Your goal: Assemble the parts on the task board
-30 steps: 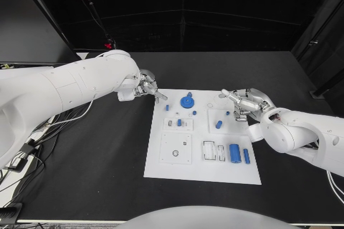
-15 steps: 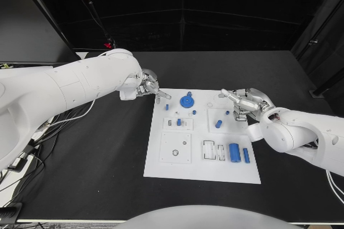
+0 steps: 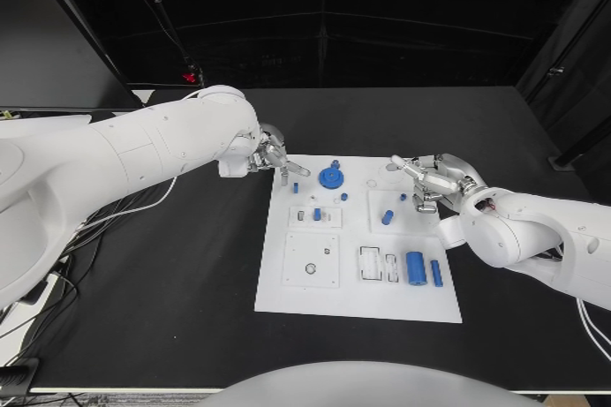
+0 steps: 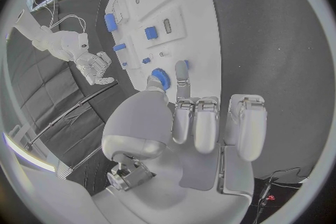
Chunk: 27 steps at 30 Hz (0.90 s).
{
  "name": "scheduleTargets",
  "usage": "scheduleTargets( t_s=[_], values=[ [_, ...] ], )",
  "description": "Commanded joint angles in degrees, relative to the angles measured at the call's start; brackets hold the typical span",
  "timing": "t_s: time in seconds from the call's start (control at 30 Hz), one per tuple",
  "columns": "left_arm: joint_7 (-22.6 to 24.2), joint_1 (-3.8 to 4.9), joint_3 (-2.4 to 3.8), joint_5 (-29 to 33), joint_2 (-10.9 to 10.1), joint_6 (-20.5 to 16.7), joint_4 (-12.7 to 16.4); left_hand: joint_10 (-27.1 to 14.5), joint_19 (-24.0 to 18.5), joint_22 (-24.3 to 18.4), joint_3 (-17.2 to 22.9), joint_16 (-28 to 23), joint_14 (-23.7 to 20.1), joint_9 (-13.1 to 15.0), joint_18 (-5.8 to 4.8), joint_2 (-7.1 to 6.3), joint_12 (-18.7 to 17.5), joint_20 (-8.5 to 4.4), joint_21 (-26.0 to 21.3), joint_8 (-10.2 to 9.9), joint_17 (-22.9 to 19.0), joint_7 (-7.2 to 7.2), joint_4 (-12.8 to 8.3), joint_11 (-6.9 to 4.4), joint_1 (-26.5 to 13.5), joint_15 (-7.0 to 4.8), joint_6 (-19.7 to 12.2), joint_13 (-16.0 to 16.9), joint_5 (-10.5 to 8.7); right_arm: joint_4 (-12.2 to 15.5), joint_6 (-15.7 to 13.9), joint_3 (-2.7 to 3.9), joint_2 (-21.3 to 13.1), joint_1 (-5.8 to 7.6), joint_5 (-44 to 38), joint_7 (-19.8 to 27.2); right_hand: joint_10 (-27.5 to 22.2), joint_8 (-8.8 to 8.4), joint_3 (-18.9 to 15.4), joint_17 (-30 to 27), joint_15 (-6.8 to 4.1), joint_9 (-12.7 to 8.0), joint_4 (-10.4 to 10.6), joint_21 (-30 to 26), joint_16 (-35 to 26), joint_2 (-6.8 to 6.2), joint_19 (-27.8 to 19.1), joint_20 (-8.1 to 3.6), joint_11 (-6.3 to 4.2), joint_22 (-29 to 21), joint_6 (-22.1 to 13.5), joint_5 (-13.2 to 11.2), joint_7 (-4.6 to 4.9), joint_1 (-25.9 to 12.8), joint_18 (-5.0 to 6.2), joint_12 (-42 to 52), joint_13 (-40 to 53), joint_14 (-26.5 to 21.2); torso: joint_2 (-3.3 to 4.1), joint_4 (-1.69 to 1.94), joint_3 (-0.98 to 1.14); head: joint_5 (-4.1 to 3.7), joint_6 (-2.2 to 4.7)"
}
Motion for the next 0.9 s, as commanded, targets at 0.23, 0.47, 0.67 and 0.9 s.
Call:
scheduleTargets(
  t_s=[0.23, 0.47, 0.67, 0.9],
  values=[
    [-5.0, -0.33, 0.04, -2.7, 0.8, -1.9, -0.2, 6.0, 6.0, 15.1, -0.6, 0.0, 5.9, 2.6, -0.36, 1.06, 0.2, 0.37, 0.2, 0.4, 15.1, -0.31, -0.1, -0.55, 0.1, -0.51, -0.8, 15.1, 4.78, 0.2, 0.3, 0.02, 0.1, 0.07, 0.1, 0.2, 6.0, 0.41, -0.5, 15.1, 0.21, 0.1, 0.1, 0.0, 0.1, 0.24, 0.0, -0.03, 0.52, 10.3, -0.4, 0.4, 0.75, 0.2, 0.46, 0.1, 15.1, 6.0, 0.02, 0.08, 0.03, 0.13, -0.20],
    [-5.0, -0.67, 0.04, -3.2, 1.3, -3.2, -0.7, 6.0, 6.0, 15.1, 0.1, 0.0, 5.9, 4.4, -0.36, 2.16, 0.2, 0.39, 0.2, 0.5, 15.1, -0.49, -0.3, -0.73, 3.1, -0.68, -1.3, 15.1, 9.24, 0.2, 0.2, 0.02, 0.2, 0.07, 0.1, 0.2, 6.0, 0.41, -0.5, 15.1, 0.21, 0.1, 0.1, 0.0, 0.1, 0.24, 0.0, -0.03, 0.52, 10.3, -0.4, 0.4, 0.75, 0.2, 0.46, 0.1, 15.1, 6.0, -0.01, 0.06, 0.01, 0.19, -0.27],
    [-5.5, -0.95, 0.04, -3.3, 1.8, -3.8, -1.1, 6.0, 6.0, 15.1, 0.7, 0.0, 5.9, 5.3, -0.36, 2.75, 0.2, 0.39, 0.2, 0.4, 15.1, -0.54, -0.5, -0.79, 5.0, -0.74, -1.7, 15.1, 9.42, 0.2, 0.2, 0.02, 0.2, 0.07, 0.1, 0.2, 6.0, 0.41, -0.5, 15.1, 0.21, 0.1, 0.1, 0.0, 0.1, 0.24, 0.0, -0.03, 0.52, 10.3, -0.4, 0.4, 0.75, 0.2, 0.46, 0.1, 15.1, 6.0, -0.01, 0.07, -0.02, 0.15, -0.42],
    [-5.4, -1.18, 0.04, -3.3, 2.0, -4.0, -1.5, 6.0, 6.0, 15.1, 0.5, 0.0, 5.9, 5.7, -0.36, 2.84, 0.2, 0.33, 0.2, 0.3, 15.1, -0.43, -0.2, -0.71, 5.2, -0.68, -2.1, 15.1, 10.27, 0.2, 0.2, 0.02, 0.3, 0.07, 0.1, 0.2, 6.0, 0.41, -0.5, 15.1, 0.21, 0.1, 0.1, 0.0, 0.1, 0.24, 0.0, -0.03, 0.52, 10.3, -0.4, 0.4, 0.75, 0.2, 0.46, 0.1, 15.1, 6.0, -0.01, 0.06, -0.02, 0.05, -0.66]
  ],
)
